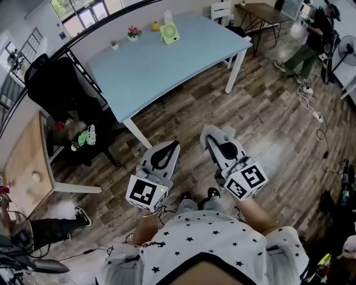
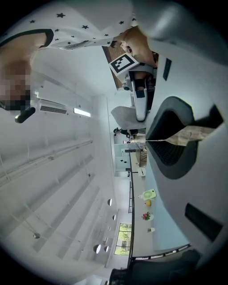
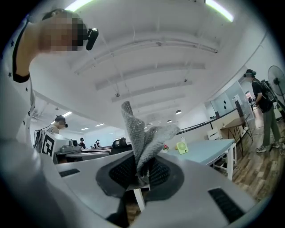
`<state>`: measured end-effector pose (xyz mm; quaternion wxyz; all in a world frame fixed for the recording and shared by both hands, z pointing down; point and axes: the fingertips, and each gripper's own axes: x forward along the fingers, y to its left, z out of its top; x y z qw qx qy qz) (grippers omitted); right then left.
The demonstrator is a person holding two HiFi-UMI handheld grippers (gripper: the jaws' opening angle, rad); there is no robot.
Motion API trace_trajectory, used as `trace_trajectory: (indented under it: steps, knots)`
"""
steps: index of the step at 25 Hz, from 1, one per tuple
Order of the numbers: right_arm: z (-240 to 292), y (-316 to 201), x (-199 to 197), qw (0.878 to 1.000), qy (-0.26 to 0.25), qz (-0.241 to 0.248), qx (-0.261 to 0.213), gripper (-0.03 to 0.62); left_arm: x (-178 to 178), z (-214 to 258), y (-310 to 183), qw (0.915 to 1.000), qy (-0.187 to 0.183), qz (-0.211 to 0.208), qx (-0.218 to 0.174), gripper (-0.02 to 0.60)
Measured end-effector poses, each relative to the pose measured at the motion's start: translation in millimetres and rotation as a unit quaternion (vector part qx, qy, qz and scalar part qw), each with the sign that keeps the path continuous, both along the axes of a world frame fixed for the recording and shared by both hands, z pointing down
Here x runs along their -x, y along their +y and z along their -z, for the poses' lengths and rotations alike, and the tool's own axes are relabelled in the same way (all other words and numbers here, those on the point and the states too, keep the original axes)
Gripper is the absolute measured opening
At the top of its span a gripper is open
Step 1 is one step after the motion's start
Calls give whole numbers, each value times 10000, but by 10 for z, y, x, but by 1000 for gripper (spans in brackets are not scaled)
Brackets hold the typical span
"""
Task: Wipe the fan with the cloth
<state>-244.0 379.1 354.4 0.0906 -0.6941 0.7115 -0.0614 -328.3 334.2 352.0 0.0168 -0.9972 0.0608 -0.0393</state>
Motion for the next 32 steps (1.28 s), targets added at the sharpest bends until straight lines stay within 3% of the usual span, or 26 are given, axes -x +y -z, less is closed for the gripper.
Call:
trace_trajectory:
  steps: [20,32]
  knots:
    - [-8,-276,408,9998,16,-184,43,40,411,-11,-326,9998,145,-126,-20,31]
    - [-19,-490,186,10000,-15,-90,6,40,289,-27,-483,9999,127,-48,-64,31]
